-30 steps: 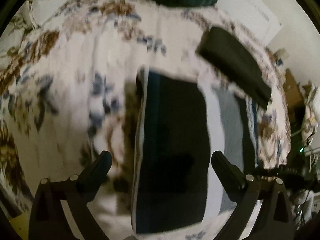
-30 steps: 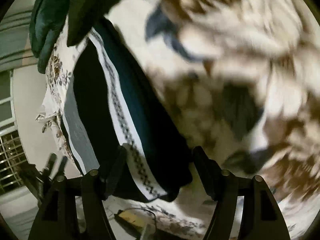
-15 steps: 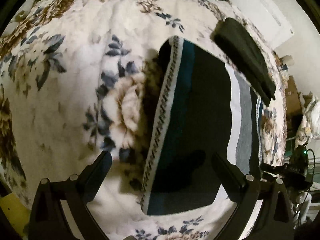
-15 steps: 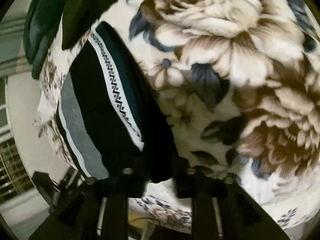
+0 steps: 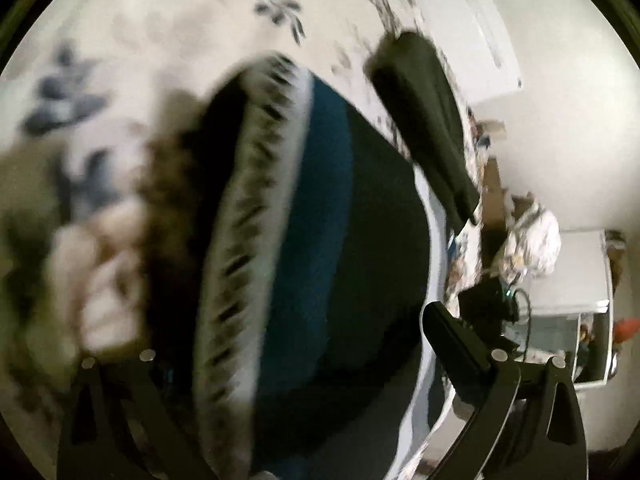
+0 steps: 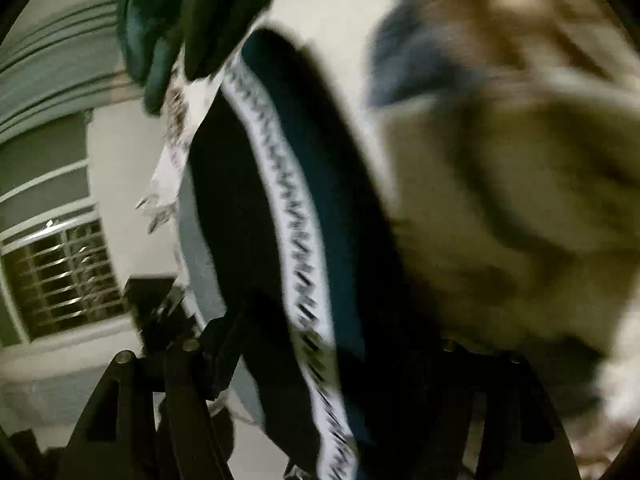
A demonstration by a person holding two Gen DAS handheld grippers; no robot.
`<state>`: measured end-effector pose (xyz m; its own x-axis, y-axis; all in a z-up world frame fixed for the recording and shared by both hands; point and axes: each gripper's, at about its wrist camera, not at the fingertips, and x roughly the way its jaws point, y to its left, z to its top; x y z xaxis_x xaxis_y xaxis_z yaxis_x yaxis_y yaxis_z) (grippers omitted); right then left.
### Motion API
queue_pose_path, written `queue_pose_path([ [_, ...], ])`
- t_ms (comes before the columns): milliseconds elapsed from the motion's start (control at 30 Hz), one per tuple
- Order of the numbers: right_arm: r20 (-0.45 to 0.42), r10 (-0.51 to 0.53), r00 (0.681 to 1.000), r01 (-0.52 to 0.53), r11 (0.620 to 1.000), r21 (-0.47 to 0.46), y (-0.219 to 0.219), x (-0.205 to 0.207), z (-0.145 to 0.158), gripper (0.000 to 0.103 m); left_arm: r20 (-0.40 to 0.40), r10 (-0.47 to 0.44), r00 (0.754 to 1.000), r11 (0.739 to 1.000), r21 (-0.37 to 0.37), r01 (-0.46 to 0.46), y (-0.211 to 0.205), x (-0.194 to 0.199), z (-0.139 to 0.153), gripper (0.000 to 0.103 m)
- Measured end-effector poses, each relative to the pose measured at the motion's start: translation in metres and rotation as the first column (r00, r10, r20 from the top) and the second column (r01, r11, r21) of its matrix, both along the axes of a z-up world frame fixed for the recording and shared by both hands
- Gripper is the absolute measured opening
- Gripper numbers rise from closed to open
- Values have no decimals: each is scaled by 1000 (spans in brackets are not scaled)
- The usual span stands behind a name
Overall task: Fold small clothes
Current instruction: 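Lower the folded sweater bundle onto the bedspread and open both tools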
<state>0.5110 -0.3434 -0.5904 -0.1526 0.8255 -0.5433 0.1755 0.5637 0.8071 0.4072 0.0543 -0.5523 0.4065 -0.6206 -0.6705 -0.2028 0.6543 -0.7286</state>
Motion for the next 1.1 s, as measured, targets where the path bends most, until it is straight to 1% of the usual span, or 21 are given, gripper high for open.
queue_pose_path([
  [100, -17, 29, 999, -29, 999, 14, 18, 4, -7, 71, 16, -7, 1000, 1000, 22, 7, -7, 6, 5, 100],
  [133, -21, 29, 999, -28, 999, 21, 20, 5, -7, 71, 28, -2, 1000, 1000, 23, 2, -7, 6, 8, 93],
  [167, -21, 29, 999, -28, 999, 26, 25, 6, -6, 71, 37, 4, 999, 1000, 29, -5, -6, 4, 12, 76],
  [200, -15, 30, 999, -30, 999, 24, 30, 6, -5, 68, 41, 11, 999, 999, 32, -12, -4, 2, 15, 66],
  [233, -9, 32, 999, -31, 999, 22, 33, 7, -5, 64, 44, 20, 999, 999, 37, -22, -3, -1, 17, 51],
  [267, -3, 37, 999, -37, 999, 21, 40, 6, -4, 45, 52, 33, 998, 998, 47, -36, -1, -5, 22, 41],
  [300, -4, 34, 999, -34, 999, 22, 45, 7, -5, 32, 55, 40, 998, 998, 50, -43, 0, -5, 24, 38],
  [333, 2, 25, 1000, -25, 1000, 15, 52, 8, -4, 30, 55, 47, 997, 998, 49, -49, 1, -6, 27, 34],
  [367, 14, 16, 1000, -16, 1000, -3, 56, 9, 0, 26, 57, 48, 997, 998, 48, -51, 1, -7, 30, 32],
  [400, 25, 5, 1000, -4, 1000, -19, 56, 8, 5, 24, 61, 44, 997, 997, 57, -47, 0, -7, 36, 31],
  [500, 57, -43, 997, 46, 998, -46, 49, 2, 26, 20, 84, 15, 996, 996, 86, -22, -4, 2, 56, 29],
  [600, 88, -100, 991, 104, 994, -41, 34, -3, 55, 19, 111, -27, 993, 994, 104, 16, -11, 21, 81, 29],
  [700, 144, -142, 979, 149, 988, -35, 25, 5, 90, 19, 147, -63, 987, 993, 111, 47, -20, 50, 106, 29],
  [800, 202, -199, 959, 206, 978, -18, 7, 28, 124, 19, 188, -93, 978, 992, 105, 74, -31, 89, 132, 29],
  [933, 269, -284, 920, 294, 956, 3, -19, 76, 166, 19, 235, -144, 961, 986, 118, 119, -52, 153, 159, 29],
  [1000, 298, -310, 903, 325, 946, -2, -31, 101, 178, 19, 249, -173, 953, 980, 138, 142, -59, 190, 169, 29],
  [1100, 317, -354, 880, 376, 926, -10, -47, 144, 184, 19, 253, -212, 944, 970, 169, 173, -72, 240, 169, 30],
])
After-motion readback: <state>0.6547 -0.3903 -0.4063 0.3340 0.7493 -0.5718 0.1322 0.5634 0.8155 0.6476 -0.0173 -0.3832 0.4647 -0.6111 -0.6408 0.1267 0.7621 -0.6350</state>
